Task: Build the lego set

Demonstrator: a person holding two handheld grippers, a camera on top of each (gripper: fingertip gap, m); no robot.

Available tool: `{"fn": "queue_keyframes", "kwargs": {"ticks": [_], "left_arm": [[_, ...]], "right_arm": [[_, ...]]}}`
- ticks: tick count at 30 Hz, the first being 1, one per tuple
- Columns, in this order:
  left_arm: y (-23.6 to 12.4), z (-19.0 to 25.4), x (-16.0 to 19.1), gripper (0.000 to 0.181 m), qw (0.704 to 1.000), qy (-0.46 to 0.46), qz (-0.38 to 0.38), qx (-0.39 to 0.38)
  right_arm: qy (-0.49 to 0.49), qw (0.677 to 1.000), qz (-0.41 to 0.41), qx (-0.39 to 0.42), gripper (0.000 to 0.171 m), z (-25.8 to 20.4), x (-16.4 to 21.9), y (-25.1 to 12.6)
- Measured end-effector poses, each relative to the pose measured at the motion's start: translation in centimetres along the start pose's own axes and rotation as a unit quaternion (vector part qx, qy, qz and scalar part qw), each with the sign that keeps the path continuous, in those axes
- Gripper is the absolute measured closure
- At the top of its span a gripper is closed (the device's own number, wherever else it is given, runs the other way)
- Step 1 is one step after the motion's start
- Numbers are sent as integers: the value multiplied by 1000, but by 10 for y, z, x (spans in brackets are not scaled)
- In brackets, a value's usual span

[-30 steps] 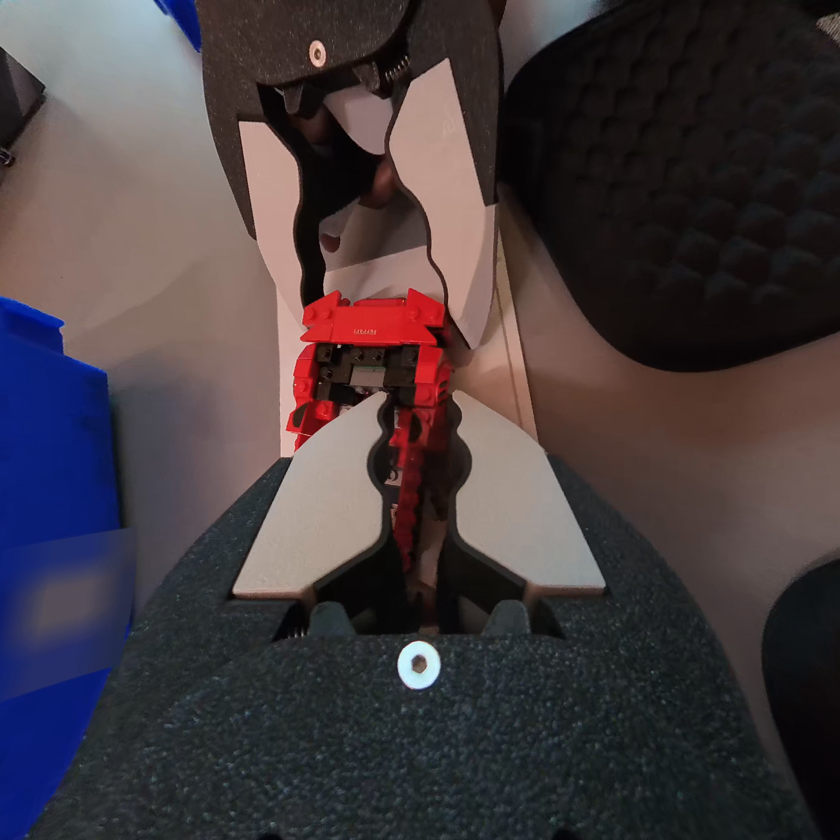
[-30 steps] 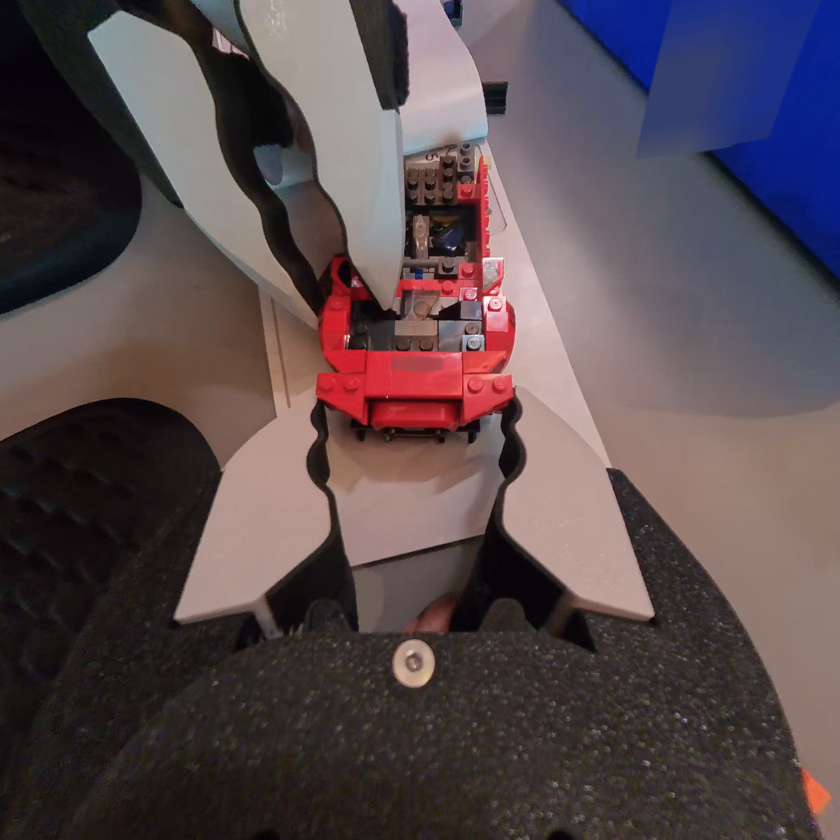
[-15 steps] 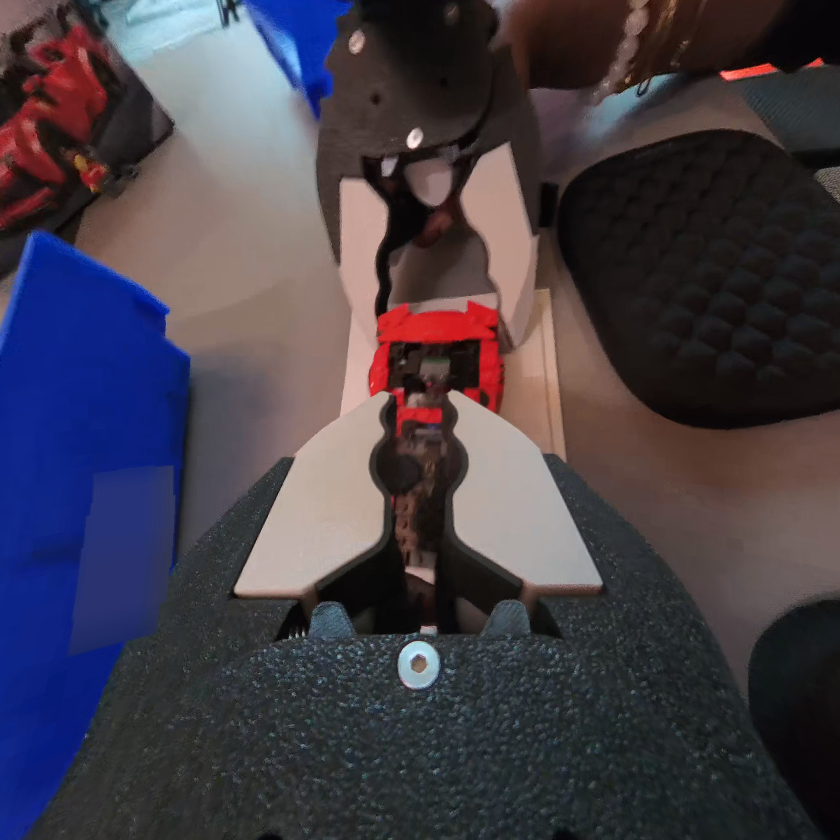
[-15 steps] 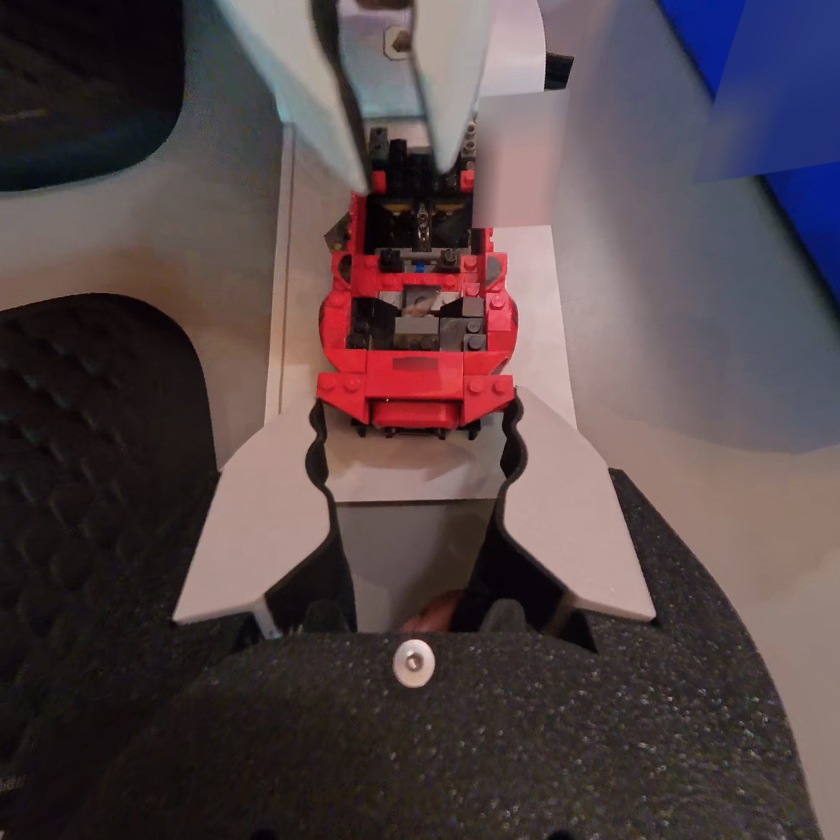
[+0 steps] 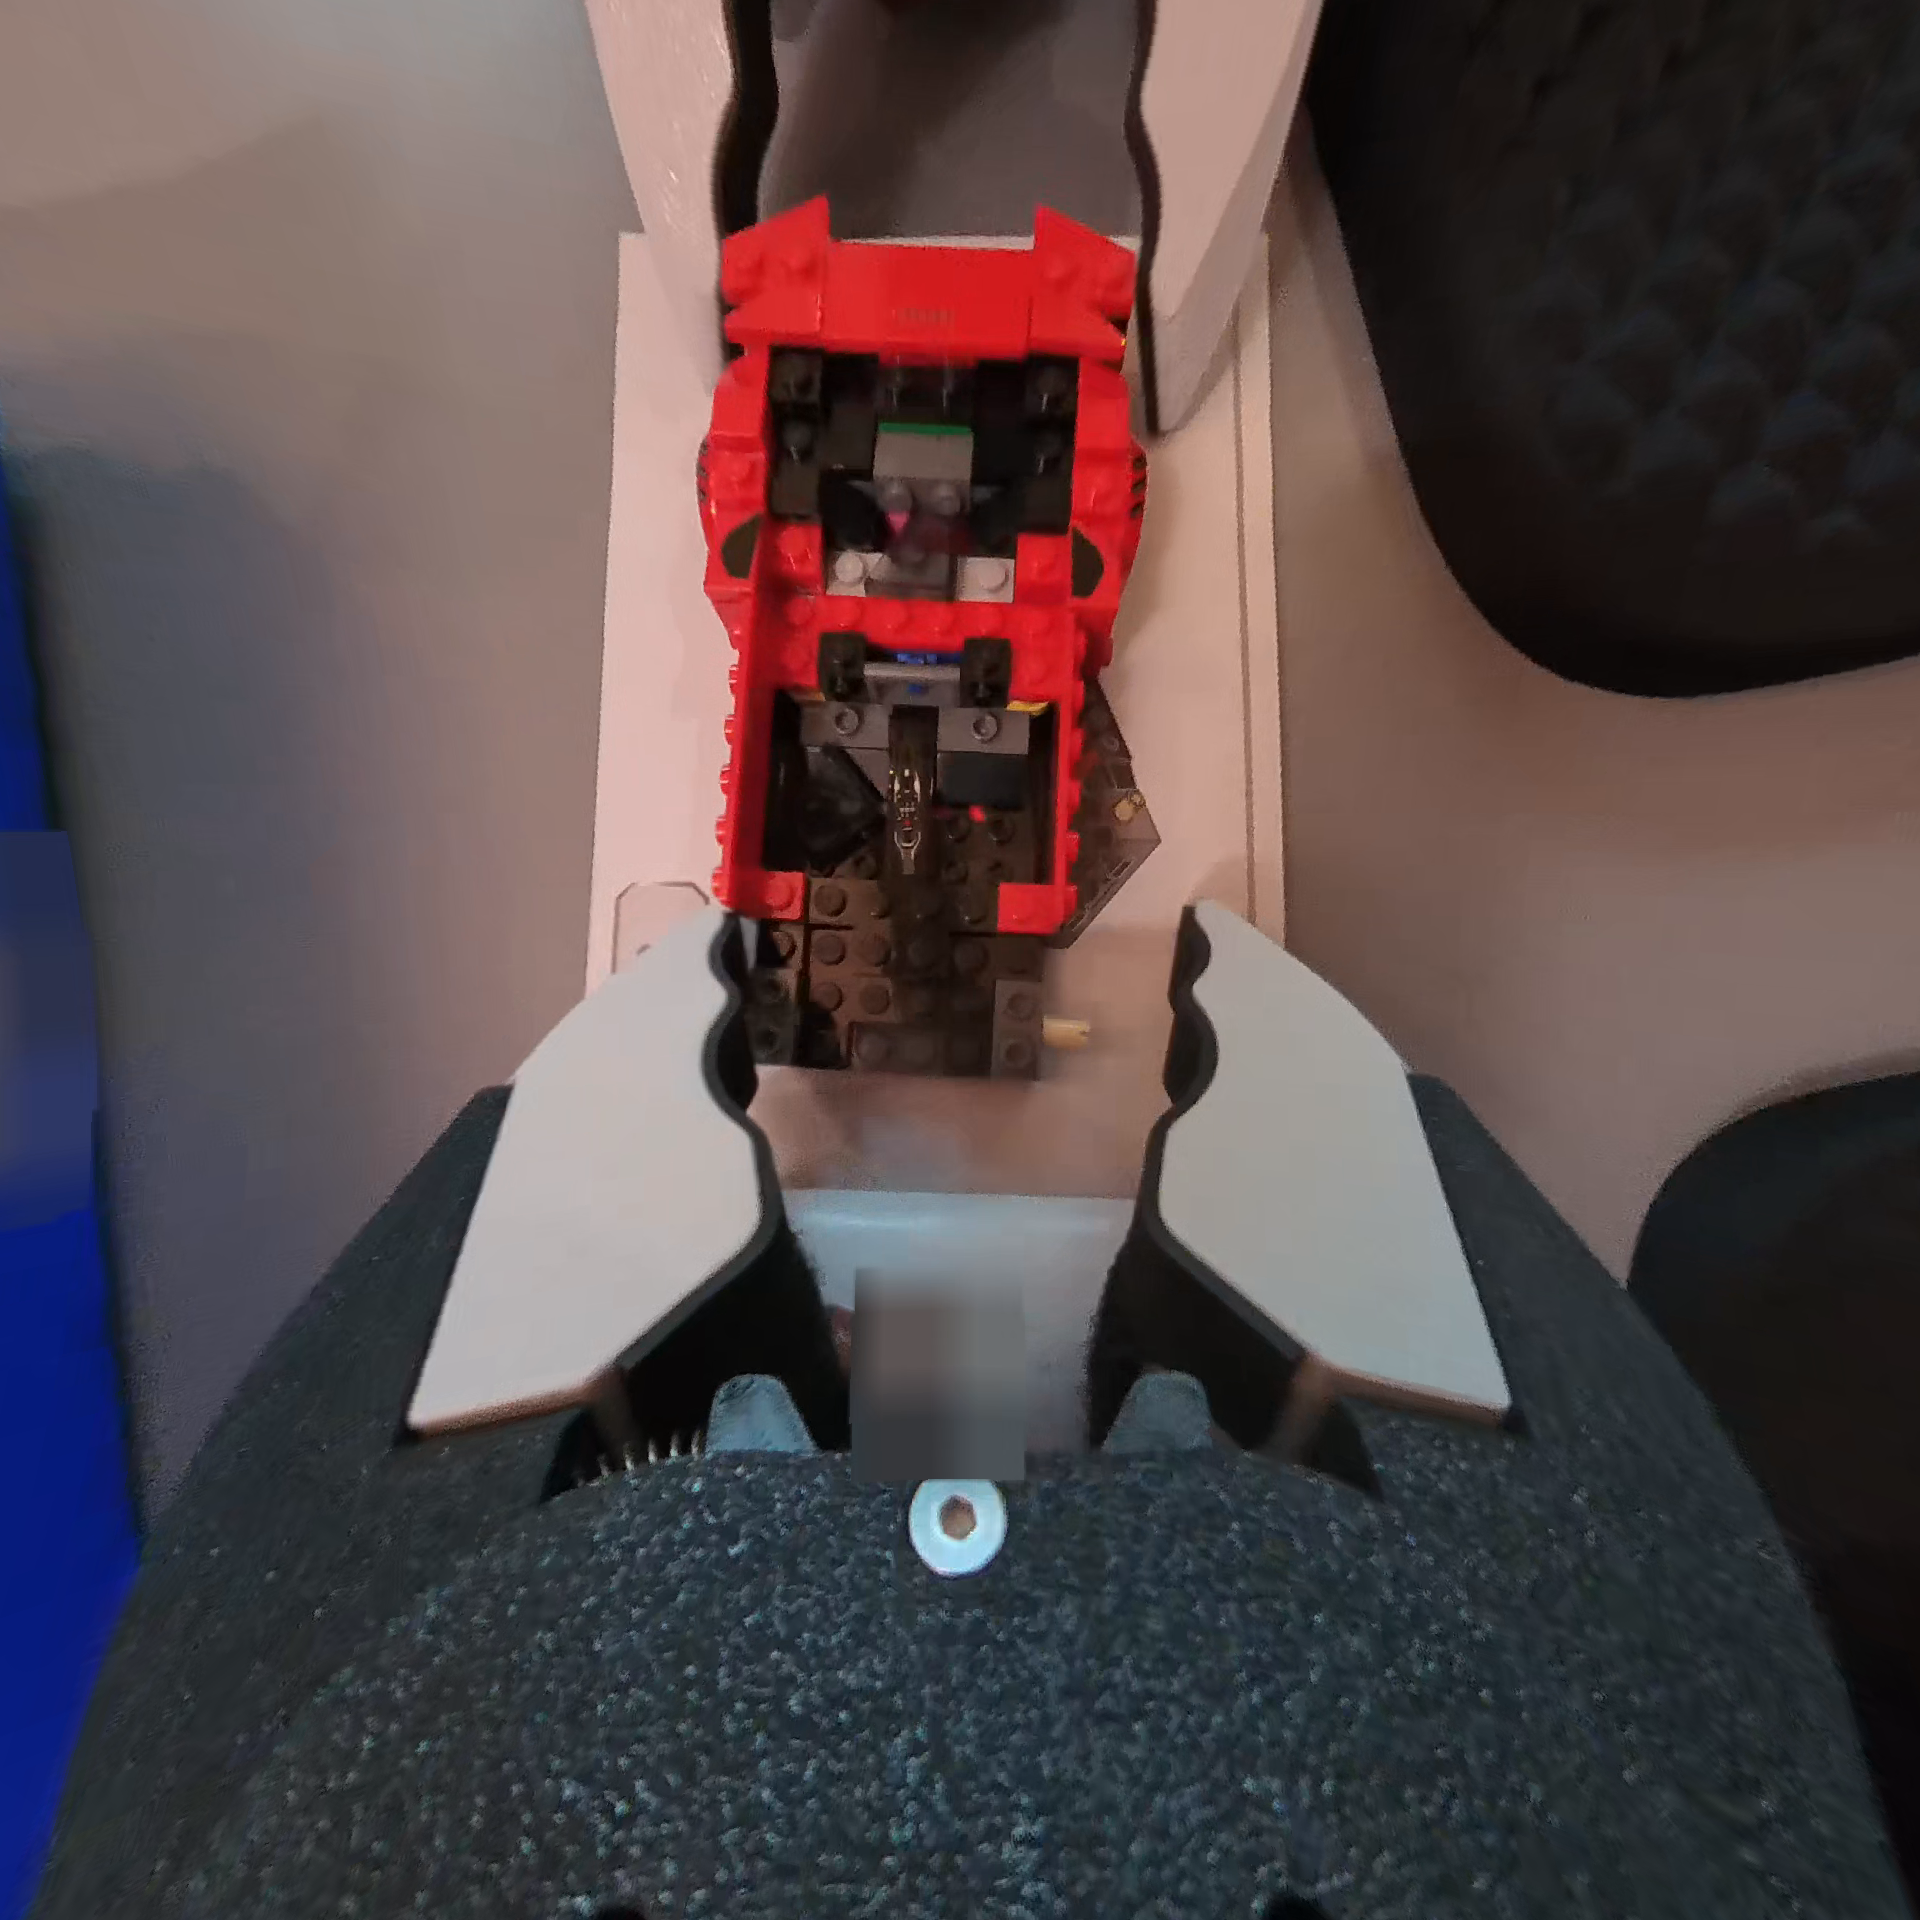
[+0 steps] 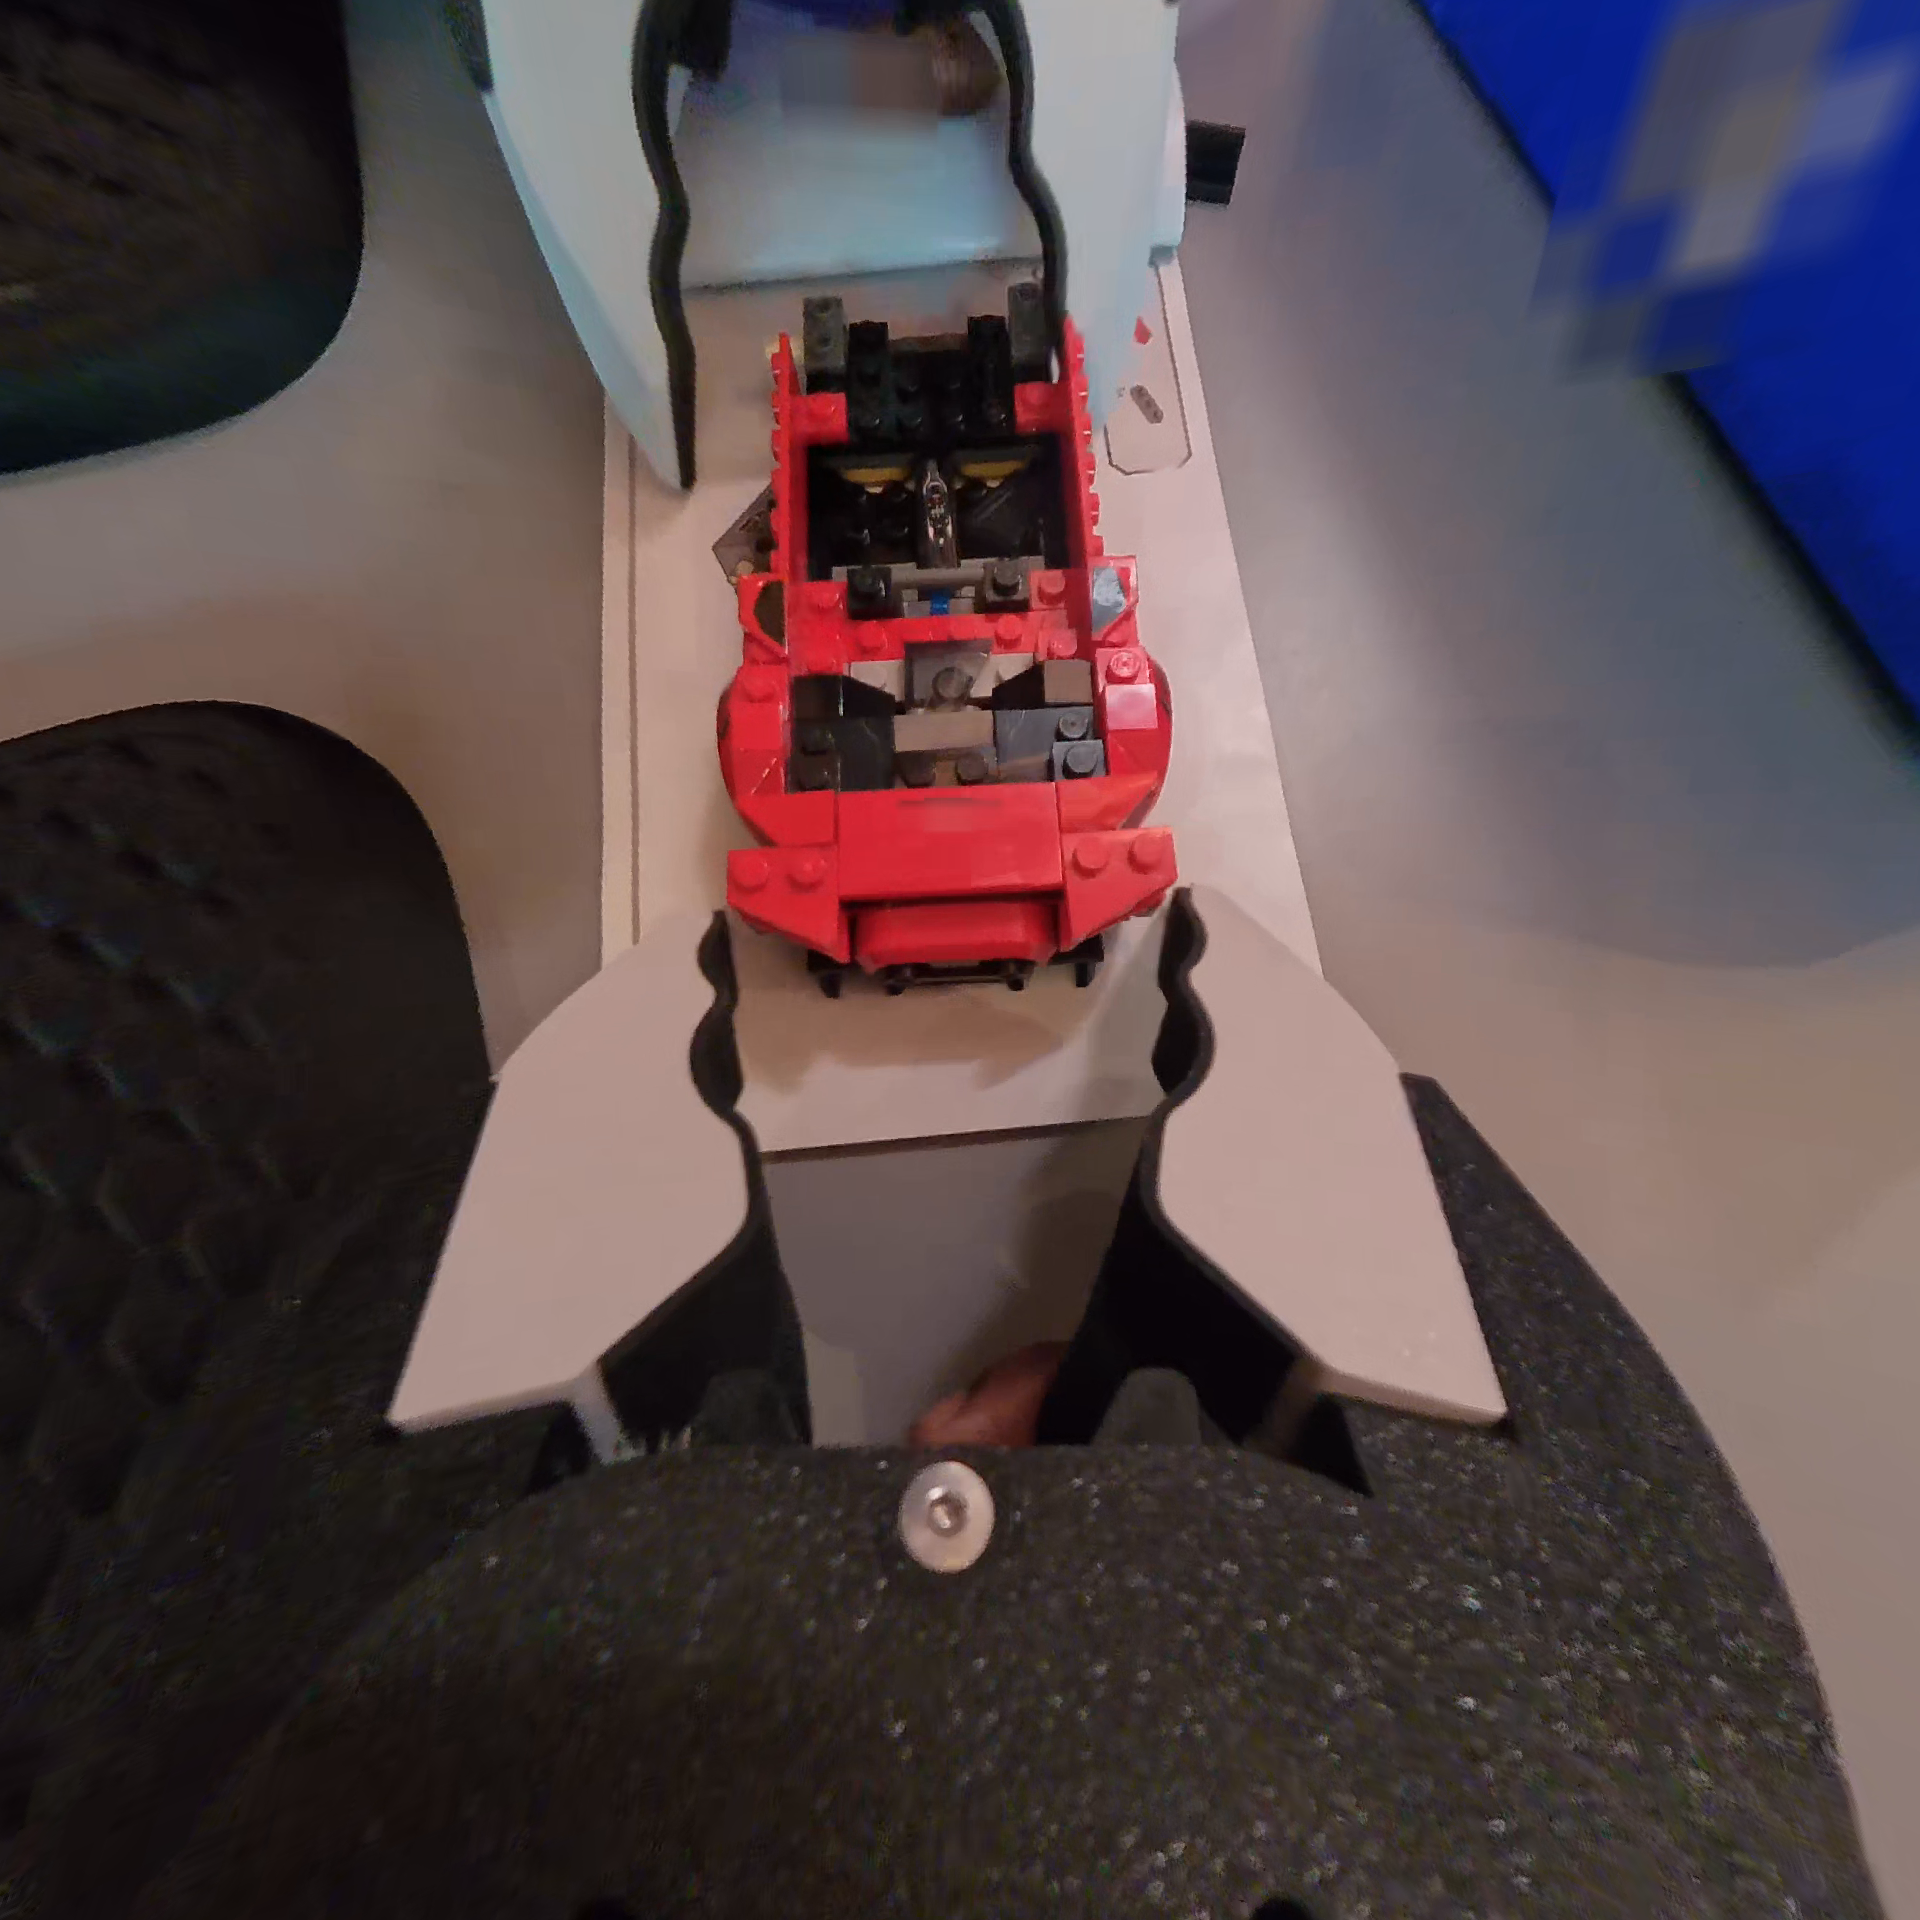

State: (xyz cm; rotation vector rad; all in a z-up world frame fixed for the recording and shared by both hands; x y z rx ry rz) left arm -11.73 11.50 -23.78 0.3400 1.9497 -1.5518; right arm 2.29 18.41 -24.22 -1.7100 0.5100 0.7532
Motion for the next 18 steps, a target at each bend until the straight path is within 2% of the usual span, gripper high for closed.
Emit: {"fn": "queue_keyframes", "kwargs": {"ticks": [3,8,11,12,14,15,16,18], "left_arm": [[1,2,-2,119,1000,-9,7,-1],[-9,6,-4,121,1000,0,7,-5],[-27,2,-21,132,997,-1,83,-6],[-33,3,-29,140,993,-2,115,7],[-37,-2,-48,181,985,1,173,-6],[-33,-9,-55,181,982,0,184,-37],[-25,-15,-59,181,983,2,172,-63],[-3,-15,-61,181,991,23,121,-62]], "right_arm": [[-11,1000,-7,-10,97,1,0,-1],[-28,999,-12,-38,99,5,0,-3],[-29,999,-9,-40,97,5,1,-3],[-30,999,-8,-38,97,4,1,-3],[-31,999,-7,-36,97,4,2,-2],[-30,999,-6,-35,98,5,1,-3],[-29,999,-4,-35,99,5,1,-2],[-28,999,-2,-35,99,5,1,-2]]}}
Point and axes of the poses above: each gripper's, where its closed fingertips meet, y out along the fingers, x out of its underside, z = x × y across the jaws, the point moved 5 cm from there along -y, back along the fingers, and after that the axes turned 10 degrees about y, right-handed, at the moved point
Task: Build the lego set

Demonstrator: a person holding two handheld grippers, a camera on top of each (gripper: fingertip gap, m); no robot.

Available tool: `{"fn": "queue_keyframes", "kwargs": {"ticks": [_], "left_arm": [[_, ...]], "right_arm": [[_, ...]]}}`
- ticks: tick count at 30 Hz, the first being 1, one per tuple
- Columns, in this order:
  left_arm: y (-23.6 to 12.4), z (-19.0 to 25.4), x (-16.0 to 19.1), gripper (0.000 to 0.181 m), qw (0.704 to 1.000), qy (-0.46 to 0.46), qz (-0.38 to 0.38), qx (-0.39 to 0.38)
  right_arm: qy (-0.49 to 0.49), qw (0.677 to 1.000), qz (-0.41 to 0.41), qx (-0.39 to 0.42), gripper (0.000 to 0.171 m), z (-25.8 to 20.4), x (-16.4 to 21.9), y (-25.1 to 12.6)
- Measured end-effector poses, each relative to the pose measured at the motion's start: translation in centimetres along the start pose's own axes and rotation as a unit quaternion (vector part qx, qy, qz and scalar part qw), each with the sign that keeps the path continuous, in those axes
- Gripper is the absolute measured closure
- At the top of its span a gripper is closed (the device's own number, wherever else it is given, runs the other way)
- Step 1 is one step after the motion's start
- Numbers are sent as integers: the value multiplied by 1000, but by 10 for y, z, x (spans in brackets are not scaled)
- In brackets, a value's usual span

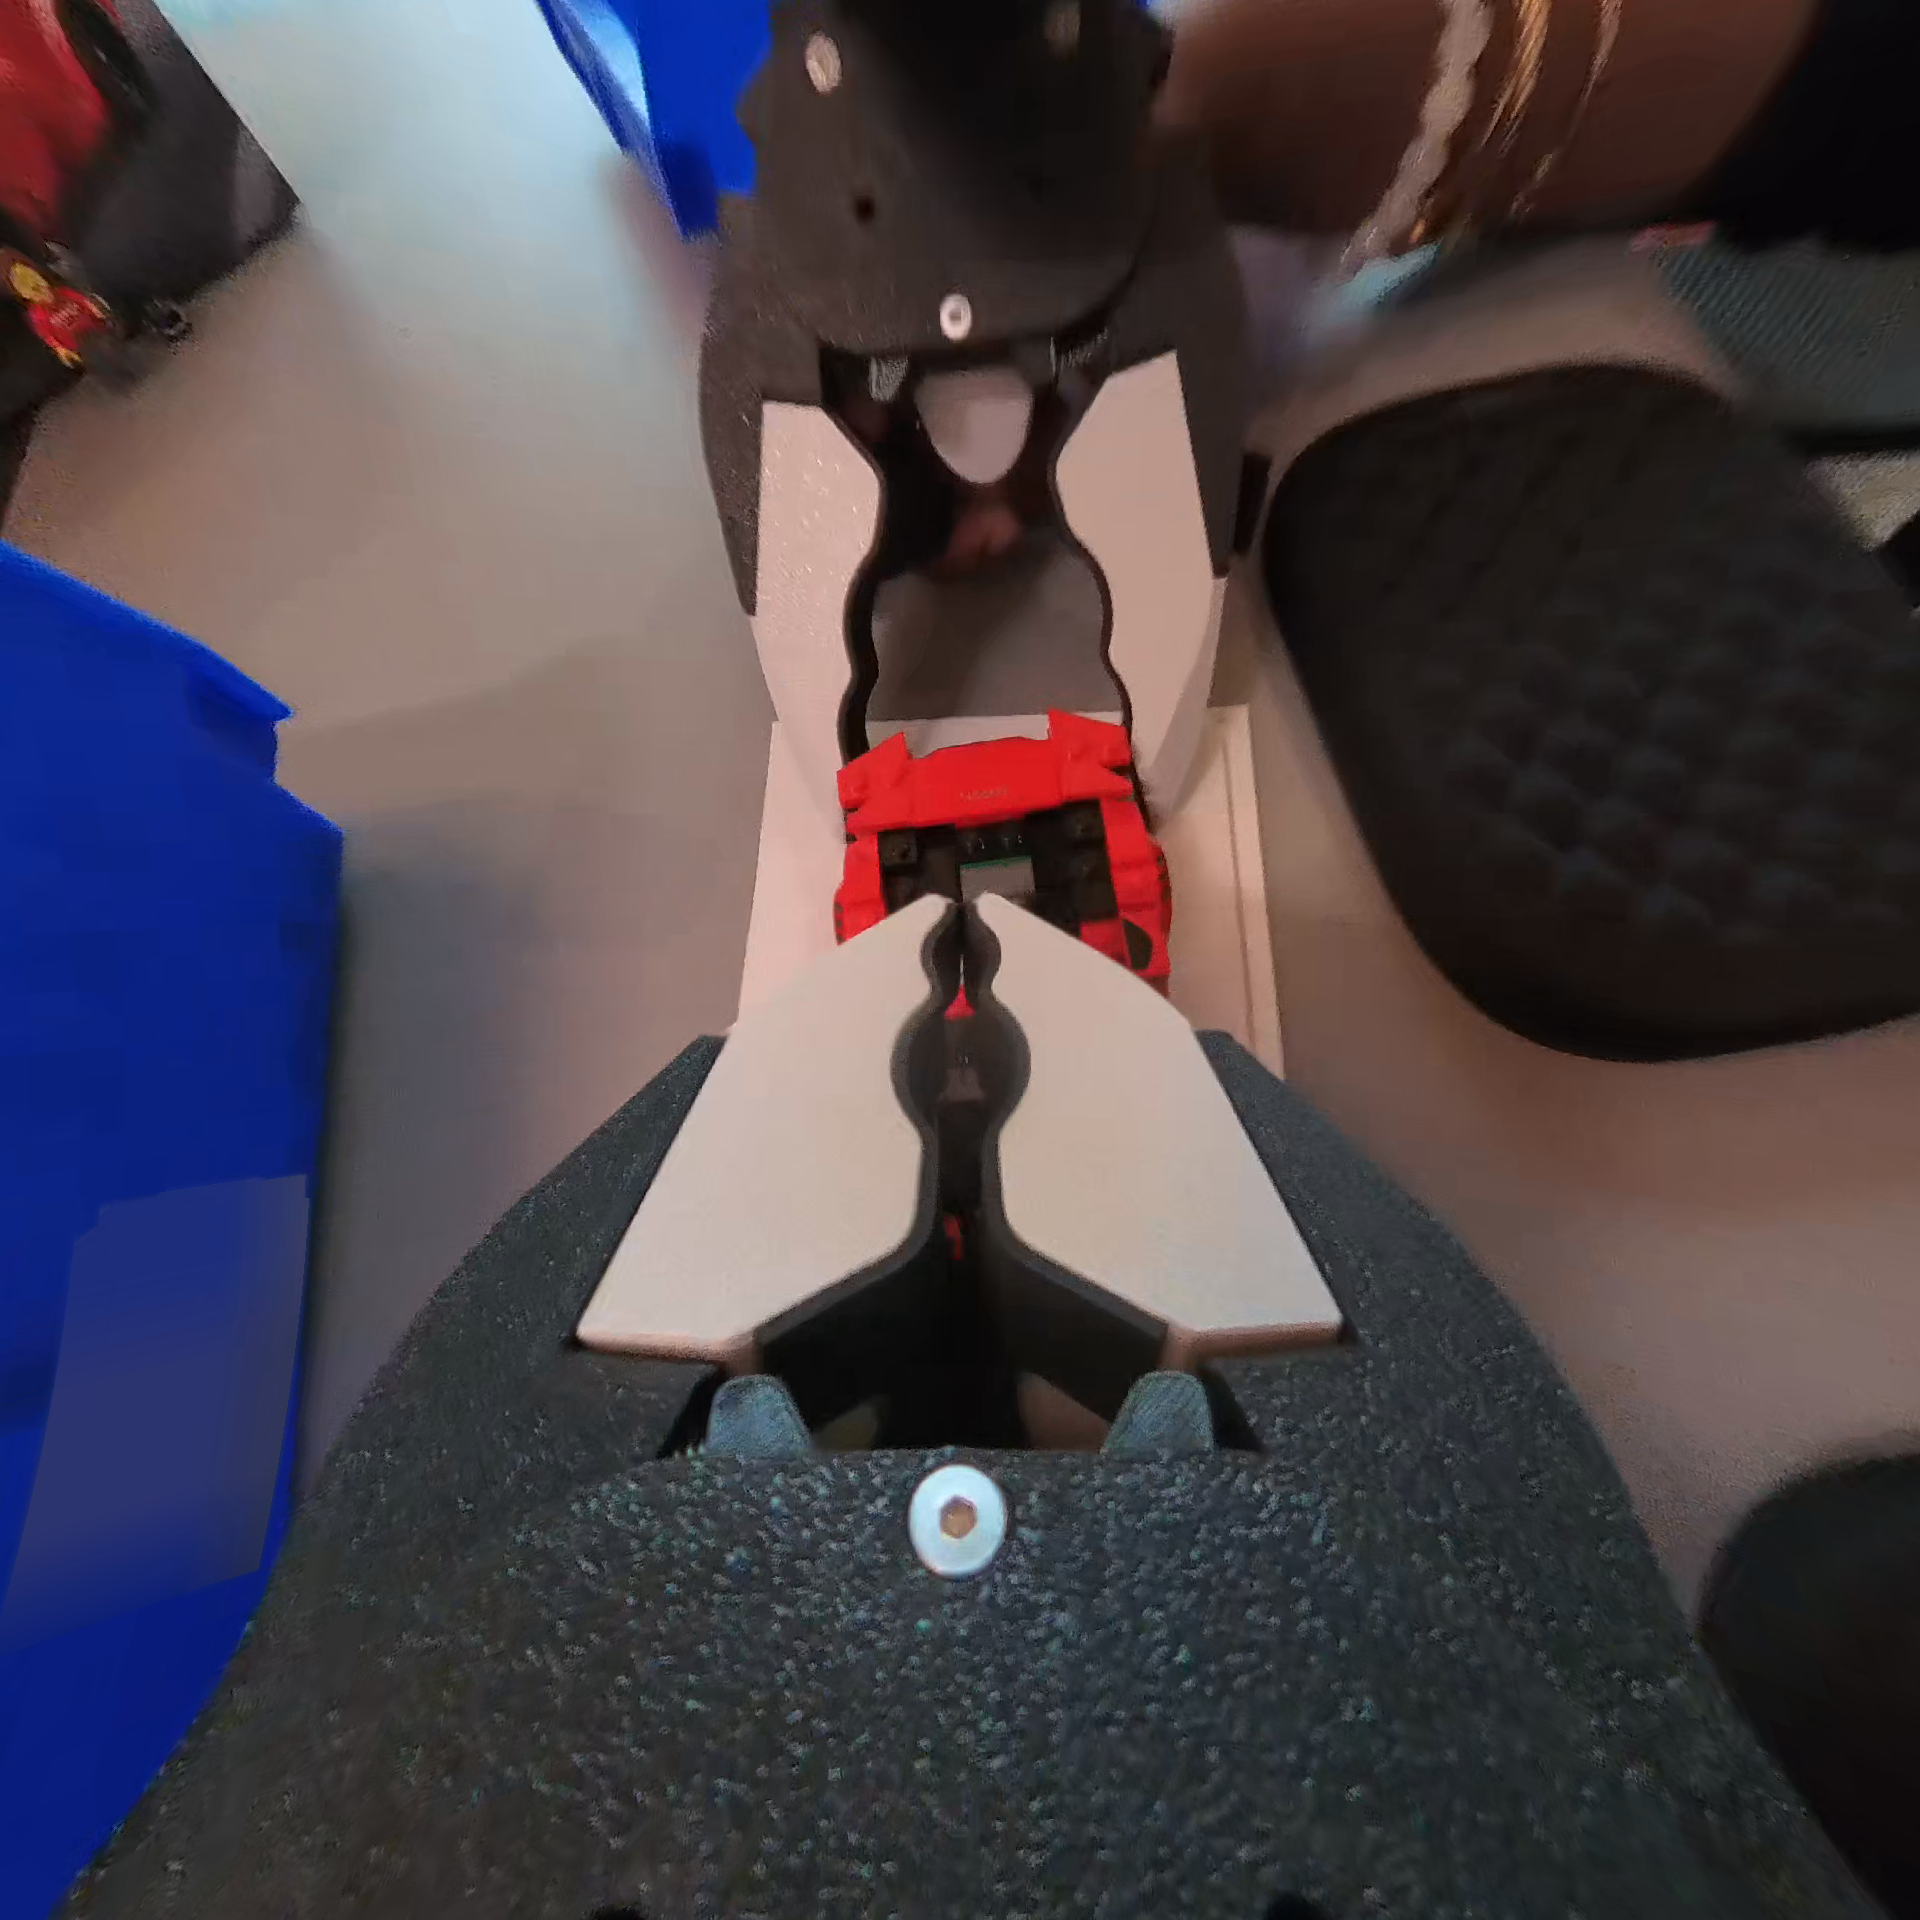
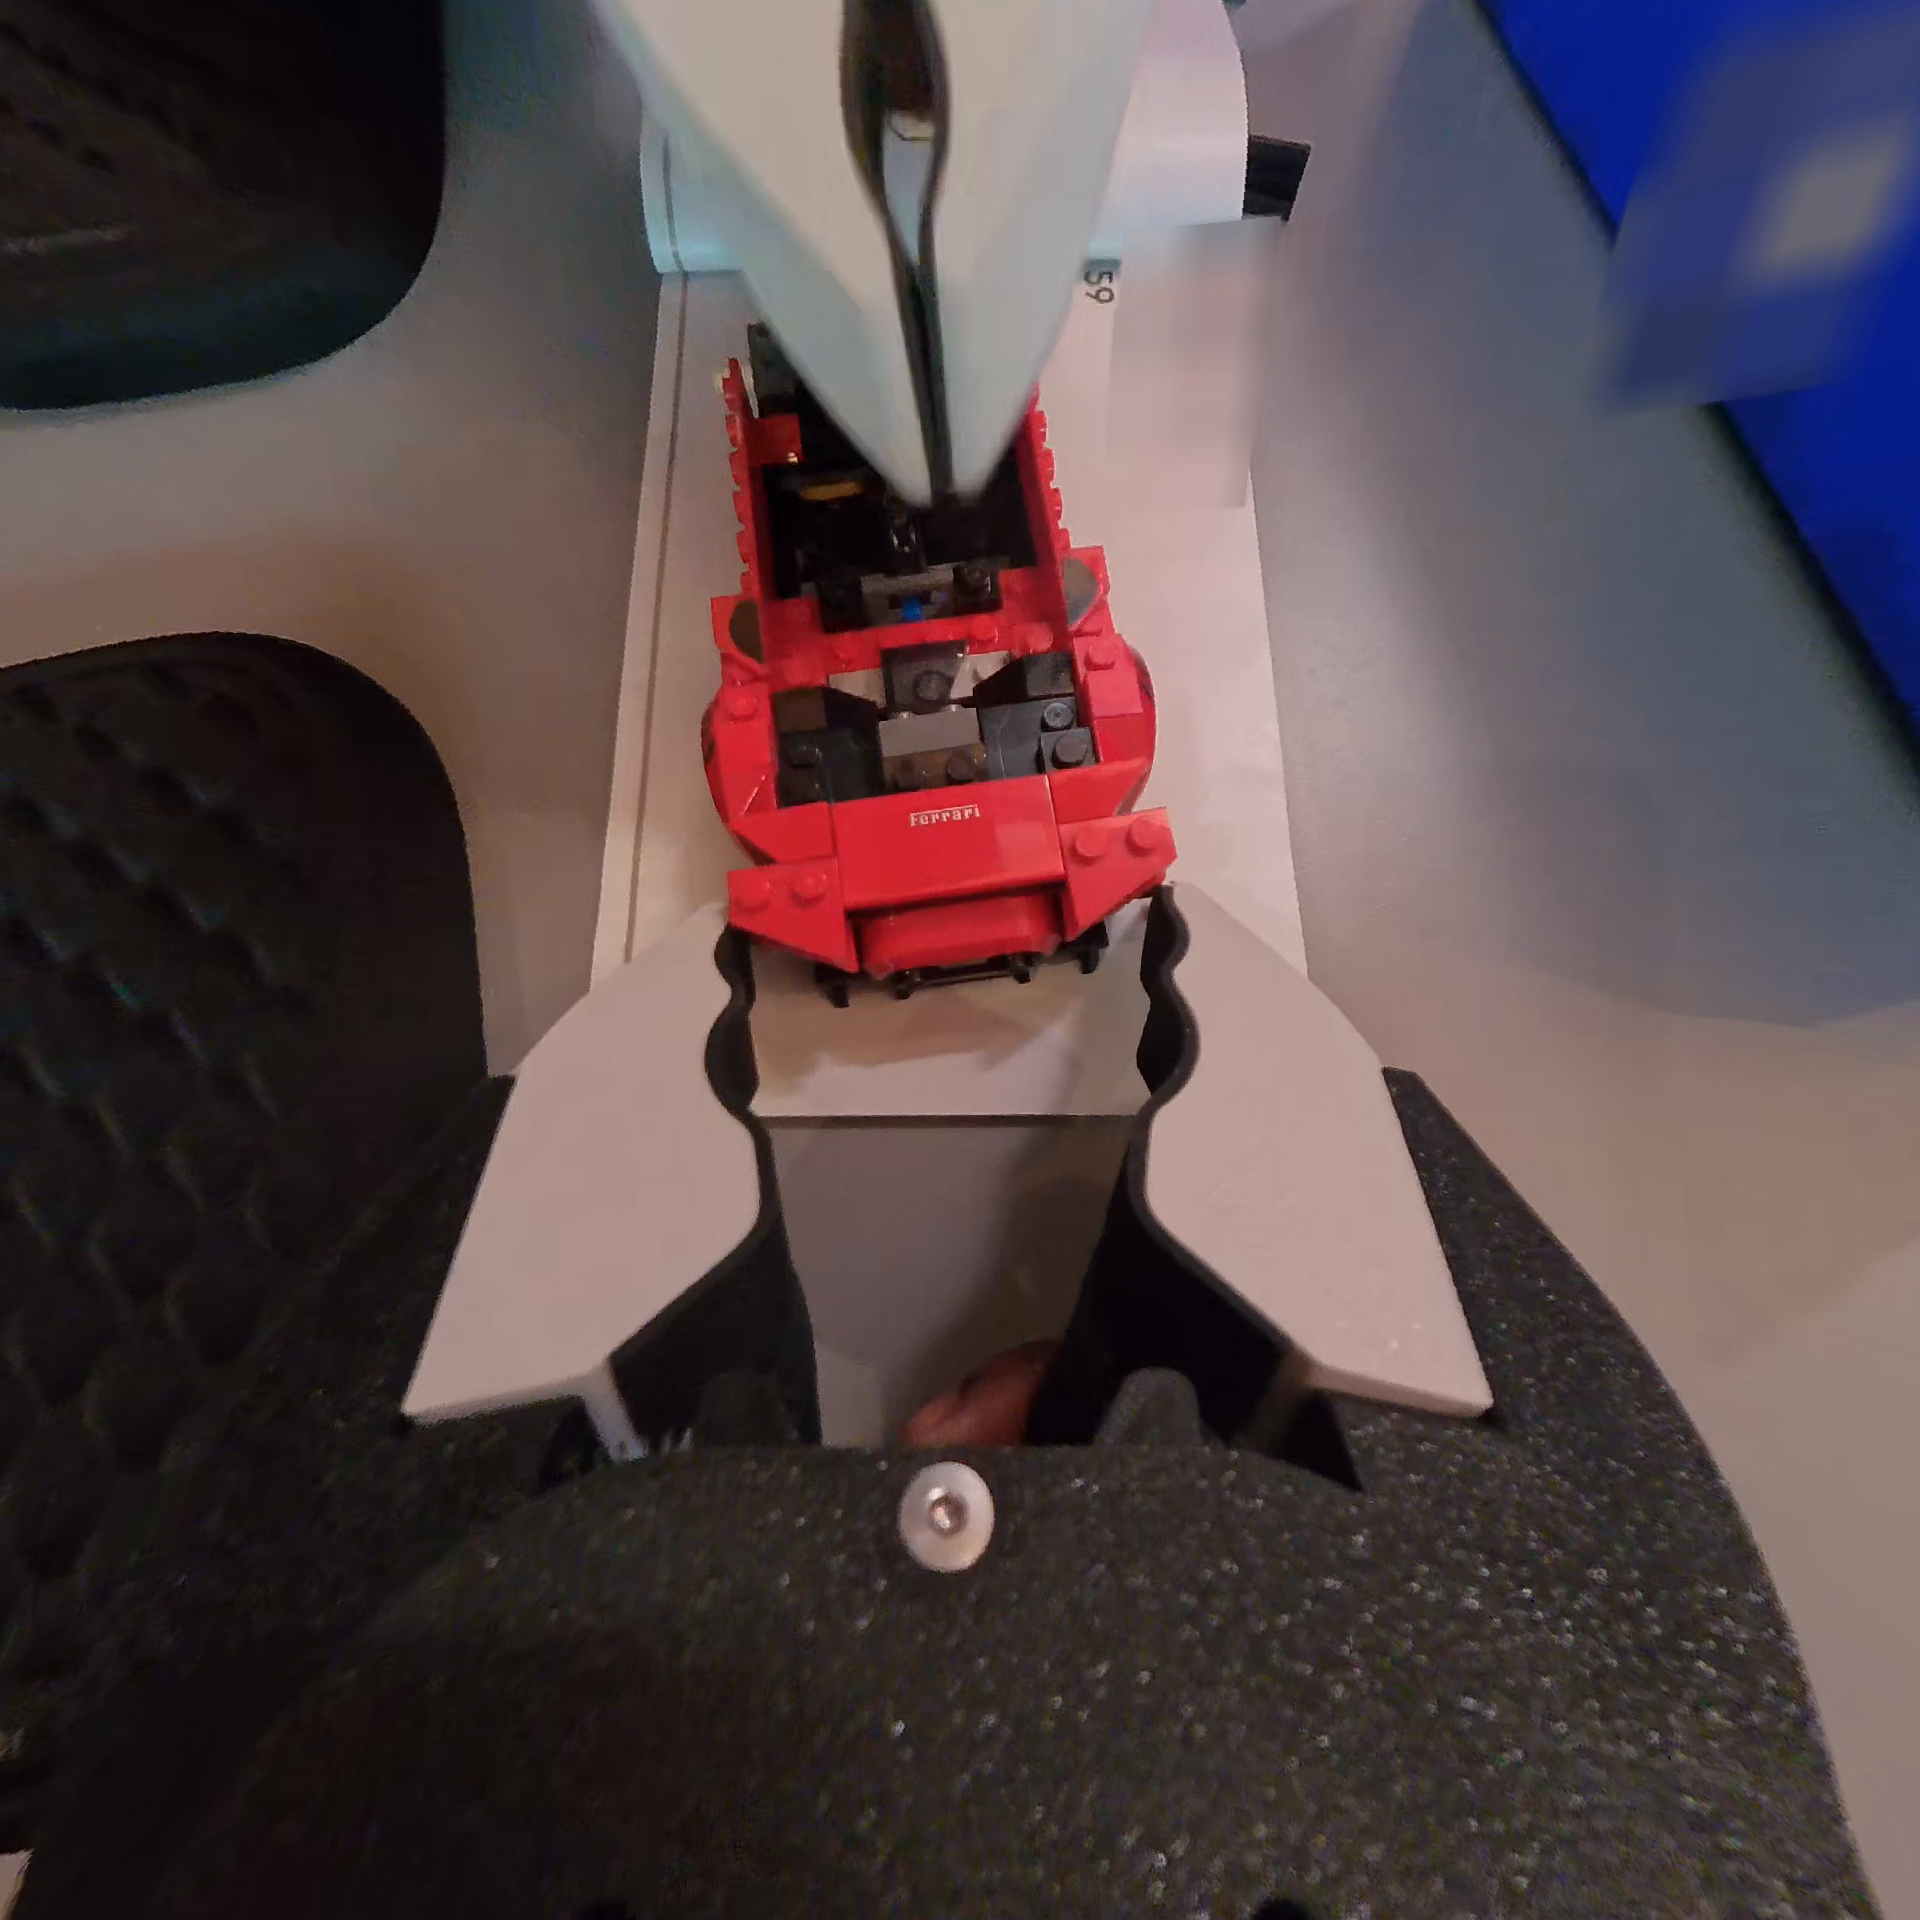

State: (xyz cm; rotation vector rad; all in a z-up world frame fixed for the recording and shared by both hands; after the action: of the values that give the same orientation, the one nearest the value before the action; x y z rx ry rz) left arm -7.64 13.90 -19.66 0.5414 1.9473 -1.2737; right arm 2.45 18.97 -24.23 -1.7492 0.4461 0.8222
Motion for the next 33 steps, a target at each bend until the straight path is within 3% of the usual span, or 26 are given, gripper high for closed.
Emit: {"fn": "queue_keyframes", "kwargs": {"ticks": [4,33], "left_arm": [[21,-3,2,181,998,30,-43,-22],[35,-1,1,181,994,46,-95,32]], "right_arm": [[-1,1000,-1,2,99,0,0,0],[4,1000,2,7,98,-1,0,1]]}}
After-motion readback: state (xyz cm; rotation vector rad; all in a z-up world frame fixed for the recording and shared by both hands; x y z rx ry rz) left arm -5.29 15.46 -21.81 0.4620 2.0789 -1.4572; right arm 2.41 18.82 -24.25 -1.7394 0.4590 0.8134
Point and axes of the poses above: each gripper's, where its closed fingertips meet, y out along the fingers, x out of its underside, z = x × y across the jaws, the point moved 5 cm from there along -y, back along the fingers, and after that the axes turned 10 degrees about y, right-handed, at the moved point
